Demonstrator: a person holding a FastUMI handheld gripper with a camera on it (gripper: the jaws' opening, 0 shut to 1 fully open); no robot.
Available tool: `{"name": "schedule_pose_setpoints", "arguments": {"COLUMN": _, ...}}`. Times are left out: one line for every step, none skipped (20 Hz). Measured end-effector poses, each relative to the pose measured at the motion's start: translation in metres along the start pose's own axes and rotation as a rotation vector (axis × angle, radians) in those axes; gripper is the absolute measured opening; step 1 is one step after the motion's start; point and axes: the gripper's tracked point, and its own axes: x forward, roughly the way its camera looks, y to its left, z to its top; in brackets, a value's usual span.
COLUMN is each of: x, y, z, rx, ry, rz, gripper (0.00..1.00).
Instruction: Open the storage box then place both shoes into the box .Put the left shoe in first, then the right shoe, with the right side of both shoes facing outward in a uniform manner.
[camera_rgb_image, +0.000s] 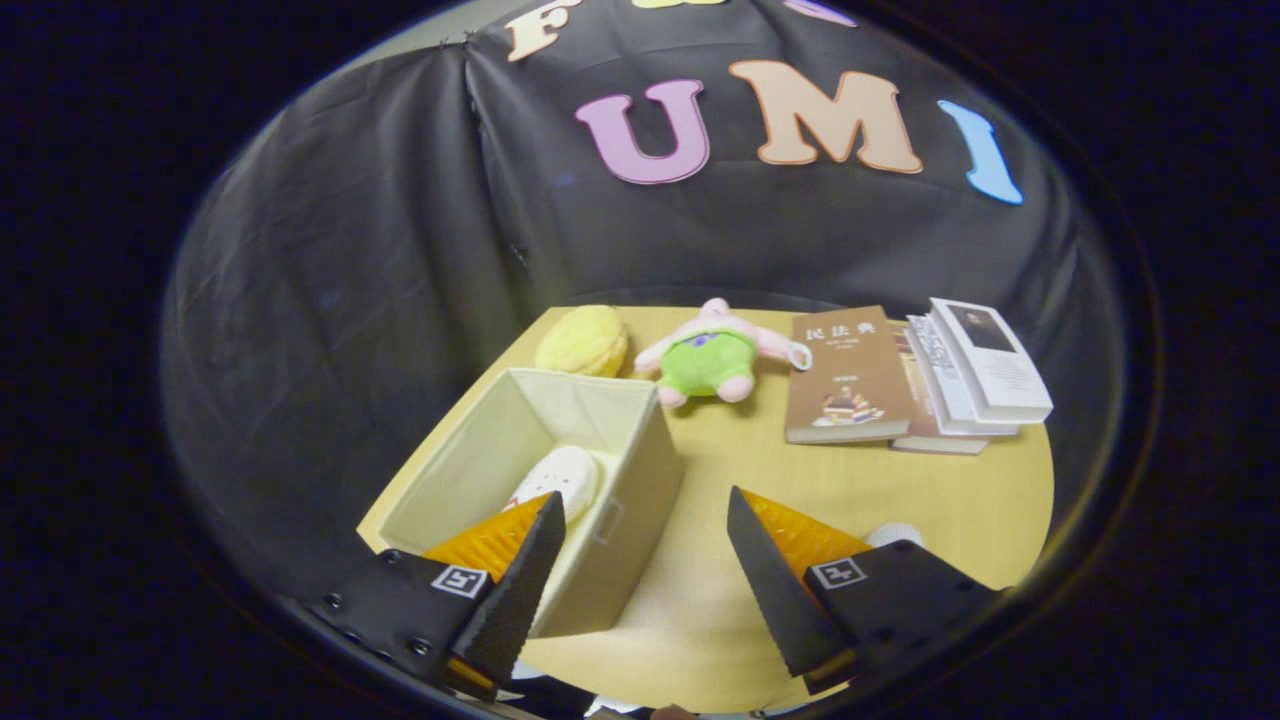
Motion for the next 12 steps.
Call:
{"name": "schedule_pose_setpoints", "arguments": {"x": -0.004, "y": -0.016, "z": 0.0, "rx": 0.004, "ry": -0.002, "rz": -0.023, "gripper": 1.0}}
{"name": "schedule_pose_setpoints", "arguments": {"x": -0.007, "y": -0.03, "z": -0.001, "rx": 0.006, "ry": -0.004, "rz": -0.042, "gripper": 1.0}}
{"name": "schedule_pose_setpoints", "arguments": {"x": -0.01, "y": -0.045, "z": -0.002, "rx": 0.008, "ry": -0.008, "rz": -0.064, "gripper": 1.0}}
{"name": "schedule_pose_setpoints", "arguments": {"x": -0.014, "y": -0.059, "z": -0.004, "rx": 0.007, "ry": -0.009, "rz": -0.084, "gripper": 1.0}}
{"name": "schedule_pose_setpoints", "arguments": {"x": -0.017, "y": -0.075, "z": -0.008, "rx": 0.005, "ry": -0.005, "rz": -0.107, "gripper": 1.0}}
{"name": "schedule_pose_setpoints", "arguments": {"x": -0.02, "y": -0.09, "z": -0.012, "rx": 0.003, "ry": 0.0, "rz": -0.13, "gripper": 1.0}}
{"name": "schedule_pose_setpoints", "arguments": {"x": -0.023, "y": -0.105, "z": -0.016, "rx": -0.002, "ry": 0.007, "rz": -0.148, "gripper": 1.0}}
{"name": "schedule_pose_setpoints", "arguments": {"x": -0.027, "y": -0.118, "z": -0.021, "rx": -0.006, "ry": 0.013, "rz": -0.17, "gripper": 1.0}}
{"name": "schedule_pose_setpoints", "arguments": {"x": -0.029, "y": -0.13, "z": -0.026, "rx": -0.013, "ry": 0.021, "rz": -0.187, "gripper": 1.0}}
{"name": "schedule_pose_setpoints", "arguments": {"x": -0.031, "y": -0.141, "z": -0.032, "rx": -0.018, "ry": 0.029, "rz": -0.203, "gripper": 1.0}}
{"name": "schedule_pose_setpoints", "arguments": {"x": -0.034, "y": -0.153, "z": -0.039, "rx": -0.021, "ry": 0.039, "rz": -0.216, "gripper": 1.0}}
{"name": "schedule_pose_setpoints", "arguments": {"x": -0.034, "y": -0.164, "z": -0.049, "rx": -0.021, "ry": 0.056, "rz": -0.229, "gripper": 1.0}}
